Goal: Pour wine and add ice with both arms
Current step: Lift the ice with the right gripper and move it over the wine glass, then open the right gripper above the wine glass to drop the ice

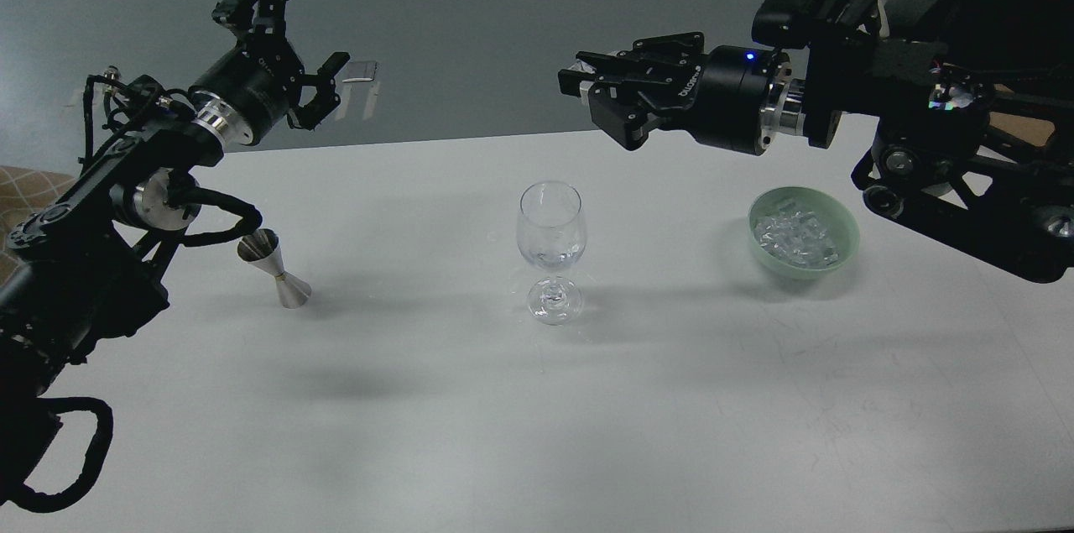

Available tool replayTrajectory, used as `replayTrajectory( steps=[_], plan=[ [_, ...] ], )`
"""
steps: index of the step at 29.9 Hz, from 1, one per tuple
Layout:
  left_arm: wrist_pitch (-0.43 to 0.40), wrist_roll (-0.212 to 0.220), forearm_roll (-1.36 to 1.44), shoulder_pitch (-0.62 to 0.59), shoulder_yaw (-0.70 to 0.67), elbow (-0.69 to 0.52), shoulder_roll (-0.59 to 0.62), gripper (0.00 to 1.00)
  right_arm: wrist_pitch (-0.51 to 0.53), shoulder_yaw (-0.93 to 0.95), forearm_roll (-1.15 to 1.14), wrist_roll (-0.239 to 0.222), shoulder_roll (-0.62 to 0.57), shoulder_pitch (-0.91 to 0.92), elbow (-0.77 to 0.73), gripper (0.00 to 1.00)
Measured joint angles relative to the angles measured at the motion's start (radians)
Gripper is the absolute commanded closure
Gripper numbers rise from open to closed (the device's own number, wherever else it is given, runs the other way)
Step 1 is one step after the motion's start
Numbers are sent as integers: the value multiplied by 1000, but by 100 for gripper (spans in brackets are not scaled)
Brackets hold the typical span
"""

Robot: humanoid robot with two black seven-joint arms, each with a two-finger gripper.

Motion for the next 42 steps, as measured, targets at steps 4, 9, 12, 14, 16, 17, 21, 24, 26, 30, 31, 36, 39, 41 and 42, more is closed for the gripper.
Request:
replayTrajectory(
  steps=[4,9,12,14,16,17,21,24,26,30,31,36,39,41,42],
  plan=[
    [0,2,-1,-3,-2,0,-2,2,1,-28,10,-4,18,2,2,96],
    [2,2,-1,-3,-2,0,-10,2,9,-67,15,3,16,-2,14,96],
    [2,2,-1,-2,-2,0,-11,2,13,-86,17,6,13,-3,24,96],
    [1,2,-1,1,-2,0,-11,2,14,-95,17,8,13,-6,26,96],
    [1,2,-1,4,-2,0,-11,2,14,-101,18,9,17,-9,27,96],
    [1,2,0,5,-2,0,-11,2,15,-103,18,9,18,-10,27,96],
    [0,0,0,8,-2,0,-11,2,15,-112,18,9,20,-16,27,96],
    [-1,-1,0,8,-2,0,-11,2,15,-114,18,9,20,-26,25,96],
    [-1,-1,0,9,-2,0,-12,2,15,-114,18,7,22,-32,22,96],
    [0,-2,-1,10,-3,0,-14,2,15,-122,18,1,34,-35,17,95],
    [0,-3,-1,10,-3,0,-14,2,15,-128,18,0,36,-35,16,95],
    [1,-5,-1,10,-3,0,-17,2,15,-140,19,-1,45,-34,5,95],
    [-1,-5,-2,10,-3,0,-18,2,15,-142,20,-2,58,-34,-5,95],
    [-2,-5,-2,10,-3,0,-18,2,15,-142,20,-2,73,-33,-18,95],
    [-2,-6,-2,10,-3,1,-18,2,15,-142,20,-2,80,-30,-25,94]
  ],
)
